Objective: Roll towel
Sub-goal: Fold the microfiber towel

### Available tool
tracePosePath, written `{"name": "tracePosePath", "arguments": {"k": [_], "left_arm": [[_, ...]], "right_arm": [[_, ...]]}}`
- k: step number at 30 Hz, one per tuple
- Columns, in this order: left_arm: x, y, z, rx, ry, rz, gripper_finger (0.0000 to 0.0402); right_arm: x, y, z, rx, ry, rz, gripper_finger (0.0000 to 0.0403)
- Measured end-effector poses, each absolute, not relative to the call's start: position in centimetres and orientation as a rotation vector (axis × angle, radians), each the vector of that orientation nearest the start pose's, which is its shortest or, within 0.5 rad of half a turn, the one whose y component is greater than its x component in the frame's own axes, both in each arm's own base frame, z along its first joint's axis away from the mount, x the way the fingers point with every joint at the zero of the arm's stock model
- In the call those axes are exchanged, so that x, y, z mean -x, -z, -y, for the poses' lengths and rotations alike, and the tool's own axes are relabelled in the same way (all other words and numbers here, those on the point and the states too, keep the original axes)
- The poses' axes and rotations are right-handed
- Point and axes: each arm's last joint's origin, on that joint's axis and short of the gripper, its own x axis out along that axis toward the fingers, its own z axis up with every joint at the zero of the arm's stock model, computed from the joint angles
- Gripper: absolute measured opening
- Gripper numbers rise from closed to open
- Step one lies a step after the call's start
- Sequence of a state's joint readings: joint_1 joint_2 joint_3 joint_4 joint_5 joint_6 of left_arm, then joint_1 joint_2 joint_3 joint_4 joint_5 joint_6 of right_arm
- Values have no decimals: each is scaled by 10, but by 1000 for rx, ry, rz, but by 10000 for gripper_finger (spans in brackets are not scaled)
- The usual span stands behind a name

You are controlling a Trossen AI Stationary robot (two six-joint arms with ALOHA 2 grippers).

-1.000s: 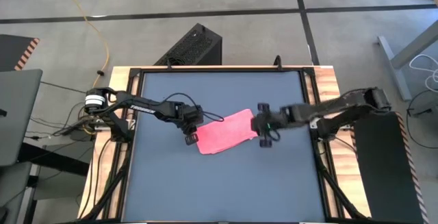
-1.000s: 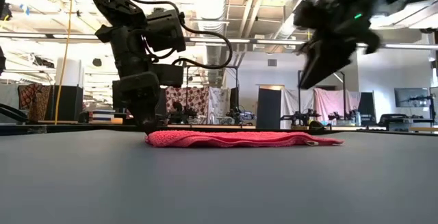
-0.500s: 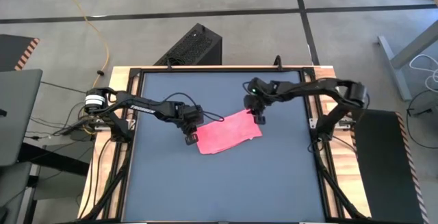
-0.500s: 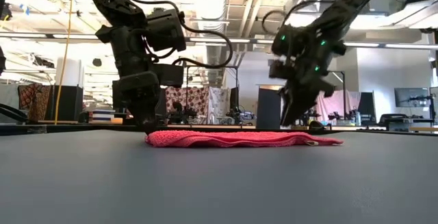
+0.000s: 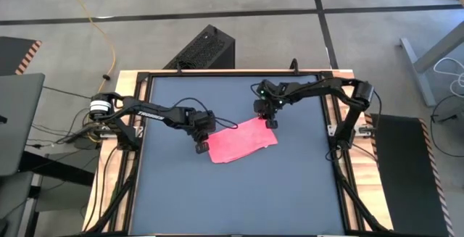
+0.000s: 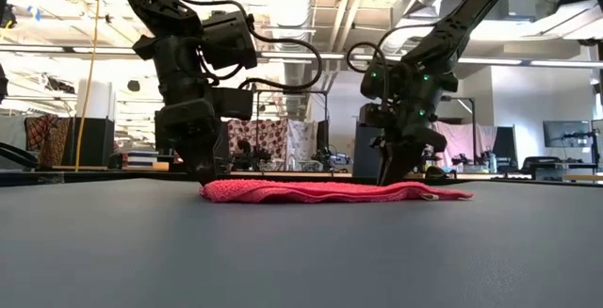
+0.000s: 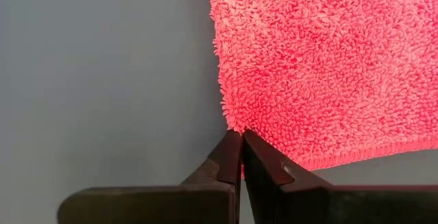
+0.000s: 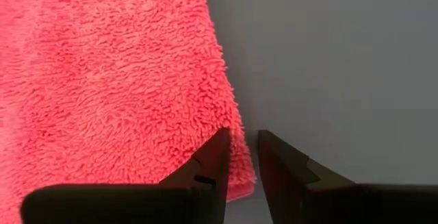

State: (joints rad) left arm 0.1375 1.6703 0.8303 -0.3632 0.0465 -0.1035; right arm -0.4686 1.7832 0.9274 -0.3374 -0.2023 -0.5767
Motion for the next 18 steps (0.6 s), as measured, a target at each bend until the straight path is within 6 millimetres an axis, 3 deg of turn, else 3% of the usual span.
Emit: {"name": "tracePosePath", "arguments": {"k": [6, 9, 15, 18], "left_arm": [[-290, -141, -39, 151, -107, -1155, 0], [-291, -153, -38, 138, -87, -1124, 0], [-289, -195, -42, 49, -144, -1065, 0], [-287, -226, -46, 11, -177, -1010, 0]], "right_arm": [[-282, -134, 136, 128, -94, -1143, 17], [-279, -149, 134, 156, -72, -1117, 16], [-267, -198, 129, 285, 26, -1010, 10], [-260, -220, 124, 366, 106, -969, 9]]}}
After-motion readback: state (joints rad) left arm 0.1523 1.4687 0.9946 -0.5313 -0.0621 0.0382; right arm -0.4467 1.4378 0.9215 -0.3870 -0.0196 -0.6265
